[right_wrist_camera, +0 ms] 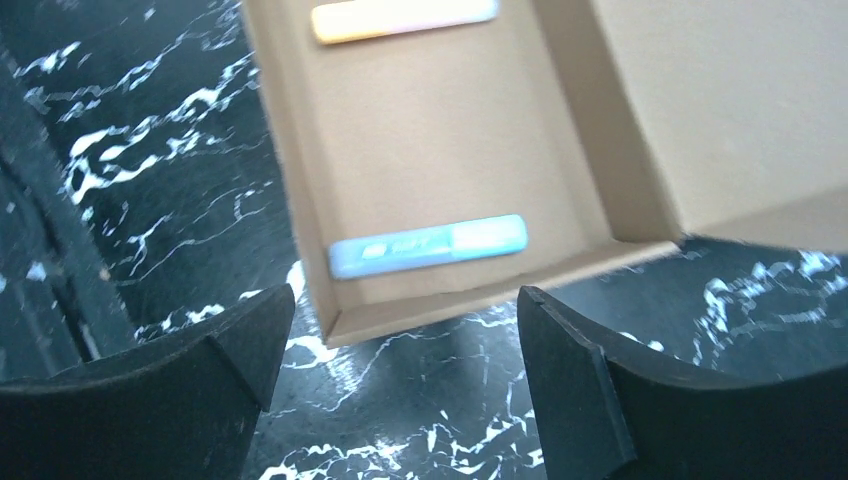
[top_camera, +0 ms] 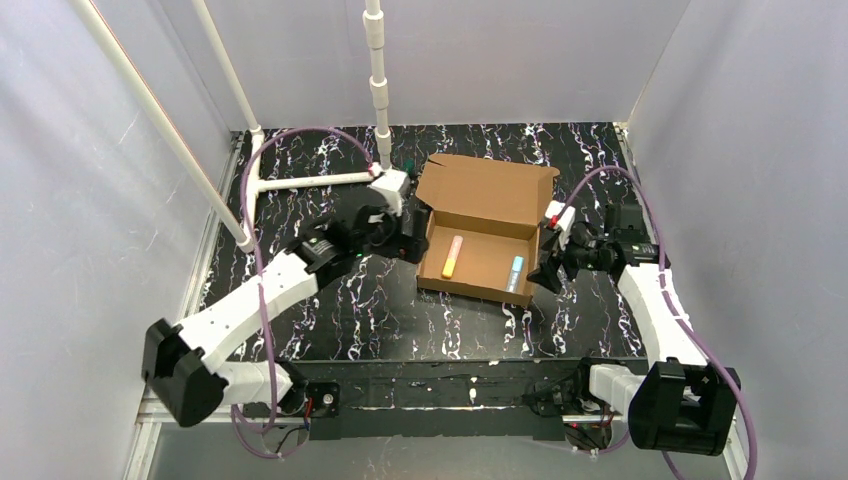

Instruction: Fold the paper box

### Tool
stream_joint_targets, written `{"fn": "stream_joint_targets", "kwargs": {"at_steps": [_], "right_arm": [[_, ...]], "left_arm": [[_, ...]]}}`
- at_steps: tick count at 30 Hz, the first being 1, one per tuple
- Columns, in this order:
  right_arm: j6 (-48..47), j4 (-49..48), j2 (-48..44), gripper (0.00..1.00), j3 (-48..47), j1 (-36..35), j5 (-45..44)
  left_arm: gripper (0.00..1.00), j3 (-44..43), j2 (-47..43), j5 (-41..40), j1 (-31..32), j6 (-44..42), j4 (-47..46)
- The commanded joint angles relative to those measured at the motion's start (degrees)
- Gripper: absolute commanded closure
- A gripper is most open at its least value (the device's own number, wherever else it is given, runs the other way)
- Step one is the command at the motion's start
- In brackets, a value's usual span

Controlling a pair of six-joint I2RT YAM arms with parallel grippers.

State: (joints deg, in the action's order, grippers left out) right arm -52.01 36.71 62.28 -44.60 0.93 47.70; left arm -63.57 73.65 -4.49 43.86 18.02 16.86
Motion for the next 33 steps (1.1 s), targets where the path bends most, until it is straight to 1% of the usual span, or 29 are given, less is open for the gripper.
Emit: {"fn": "stream_joint_targets", "kwargs": {"at_steps": [1, 3, 5, 6, 8, 9, 11, 14, 17, 19, 25, 27, 30, 33], "right_arm": [[14.4, -11.3, -1.9, 0.09, -0.2, 3.8, -1.9], [23.1, -17.1, -1.9, 0.08, -1.1, 4.5, -7.4], [32.5, -22.0, -0.4, 0.02, -2.8, 5.0, -15.3], [37.2, -23.0, 1.1, 0.02, -4.2, 5.2, -20.0], [43.2, -22.8, 4.5, 0.02, -7.6, 5.4, -29.3], [44.0, -21.5, 6.8, 0.02, -10.6, 5.6, -30.3], [44.2, -16.8, 12.1, 0.02, -15.6, 6.0, -29.1], [41.5, -10.7, 19.3, 0.02, -21.6, 6.5, -24.4], [42.8, -13.7, 22.0, 0.02, -22.5, 6.6, -24.6], [43.7, -15.3, 24.2, 0.02, -23.2, 6.5, -24.0], [45.9, -13.2, 33.4, 0.02, -29.1, 6.6, -23.3], [47.2, -12.5, 36.0, 0.04, -31.3, 6.4, -21.9], [50.7, -14.2, 38.6, 0.07, -34.4, 5.7, -22.0], [56.2, -17.3, 41.3, 0.12, -37.1, 4.9, -25.8]], "left_arm": [[0.02, 6.3, -8.0, 5.4, -5.6, 1.6, 3.3], [0.02, 7.3, -10.9, 8.4, -7.5, 1.8, 4.6], [0.02, 6.7, -12.3, 9.5, -8.4, 1.1, 6.3], [0.02, 6.2, -12.5, 9.9, -8.6, 0.6, 7.2], [0.02, 5.0, -12.0, 10.2, -8.7, -0.4, 9.3], [0.02, 4.8, -11.6, 10.4, -8.6, -0.8, 10.1], [0.02, 5.0, -10.6, 11.2, -8.6, -1.4, 10.8], [0.02, 6.4, -9.7, 13.8, -8.6, 0.0, 10.4], [0.02, 9.1, -10.8, 16.7, -8.6, 2.4, 8.1], [0.02, 11.4, -12.6, 16.8, -8.6, 3.9, 6.6], [0.02, 18.2, -18.1, 15.9, -8.6, 7.4, 4.5], [0.02, 20.1, -19.5, 15.4, -8.6, 8.5, 3.6], [0.02, 21.4, -20.3, 14.9, -8.6, 9.8, 2.8], [0.02, 21.0, -20.4, 14.4, -8.6, 9.9, 3.0]]}}
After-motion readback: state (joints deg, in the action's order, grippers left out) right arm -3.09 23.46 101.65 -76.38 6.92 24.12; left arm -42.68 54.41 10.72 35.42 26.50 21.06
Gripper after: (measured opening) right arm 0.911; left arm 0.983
